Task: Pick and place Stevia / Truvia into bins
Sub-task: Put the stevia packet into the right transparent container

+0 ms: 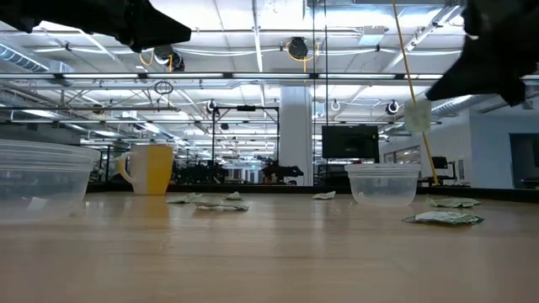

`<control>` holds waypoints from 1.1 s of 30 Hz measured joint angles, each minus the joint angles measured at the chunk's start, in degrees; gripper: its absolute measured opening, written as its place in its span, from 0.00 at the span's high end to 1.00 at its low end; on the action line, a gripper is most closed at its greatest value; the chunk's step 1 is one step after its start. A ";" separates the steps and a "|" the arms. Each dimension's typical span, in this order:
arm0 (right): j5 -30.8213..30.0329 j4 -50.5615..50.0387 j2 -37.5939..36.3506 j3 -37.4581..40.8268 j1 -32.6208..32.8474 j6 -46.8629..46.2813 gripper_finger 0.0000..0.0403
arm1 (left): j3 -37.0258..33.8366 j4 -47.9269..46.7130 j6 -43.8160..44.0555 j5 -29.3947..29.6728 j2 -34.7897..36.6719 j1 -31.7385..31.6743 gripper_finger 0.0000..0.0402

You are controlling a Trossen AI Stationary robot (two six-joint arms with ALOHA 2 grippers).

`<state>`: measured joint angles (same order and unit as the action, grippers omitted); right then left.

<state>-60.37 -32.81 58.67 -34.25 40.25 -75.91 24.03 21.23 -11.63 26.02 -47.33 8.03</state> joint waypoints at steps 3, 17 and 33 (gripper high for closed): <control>0.46 3.60 -1.89 -0.02 -6.56 8.77 1.00 | 0.00 0.00 0.17 0.00 0.00 0.00 0.71; 24.43 29.52 3.02 5.60 -30.11 32.32 1.00 | 0.00 0.02 0.19 0.00 0.00 -0.02 0.71; 38.33 36.63 5.23 11.50 -35.37 31.62 1.00 | 0.00 0.00 0.12 0.00 0.00 -0.02 0.71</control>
<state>-22.04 3.82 63.90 -22.75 4.89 -44.29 24.03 21.23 -11.51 26.02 -47.33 8.01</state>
